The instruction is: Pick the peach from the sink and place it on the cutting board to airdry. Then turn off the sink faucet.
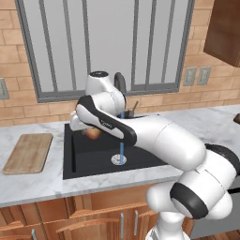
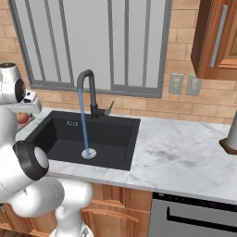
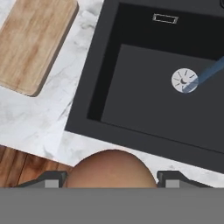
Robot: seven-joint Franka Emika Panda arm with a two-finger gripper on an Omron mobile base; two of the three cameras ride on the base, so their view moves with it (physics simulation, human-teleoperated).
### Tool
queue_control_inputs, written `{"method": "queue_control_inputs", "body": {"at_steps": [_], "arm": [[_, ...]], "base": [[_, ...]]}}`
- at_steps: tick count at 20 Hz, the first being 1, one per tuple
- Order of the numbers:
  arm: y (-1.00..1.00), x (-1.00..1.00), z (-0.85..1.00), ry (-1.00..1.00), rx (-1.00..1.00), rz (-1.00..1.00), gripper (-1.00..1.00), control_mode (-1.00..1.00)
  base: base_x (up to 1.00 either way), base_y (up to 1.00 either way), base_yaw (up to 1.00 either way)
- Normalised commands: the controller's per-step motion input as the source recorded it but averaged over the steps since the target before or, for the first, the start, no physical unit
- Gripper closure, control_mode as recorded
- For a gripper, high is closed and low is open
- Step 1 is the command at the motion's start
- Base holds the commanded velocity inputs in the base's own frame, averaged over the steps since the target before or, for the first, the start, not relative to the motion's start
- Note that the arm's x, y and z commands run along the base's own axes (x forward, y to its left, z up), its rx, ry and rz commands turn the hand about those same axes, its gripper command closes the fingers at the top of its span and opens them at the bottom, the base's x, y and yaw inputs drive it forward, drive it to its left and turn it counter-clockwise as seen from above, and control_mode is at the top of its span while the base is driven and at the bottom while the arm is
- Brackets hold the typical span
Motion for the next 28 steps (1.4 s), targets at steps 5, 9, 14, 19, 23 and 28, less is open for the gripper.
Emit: {"method": "queue_control_inputs", "body": {"at_steps": [5,9,14,19,23,28], "arm": [[0.38,0.00,0.01,-0.06,0.00,0.02,1.00,-1.00],[0.45,0.00,0.01,-0.10,0.00,0.00,1.00,-1.00],[0.48,0.00,0.01,-0.13,0.00,0.00,1.00,-1.00],[0.46,0.00,0.00,-0.05,0.03,0.00,1.00,-1.00],[0.39,0.00,0.00,0.00,0.09,0.00,1.00,-1.00],[0.33,0.01,0.00,0.00,0.12,0.00,1.00,-1.00]], "base": [[0.00,0.00,0.00],[0.00,0.00,0.00],[0.00,0.00,0.00],[0.00,0.00,0.00],[0.00,0.00,0.00],[0.00,0.00,0.00]]}}
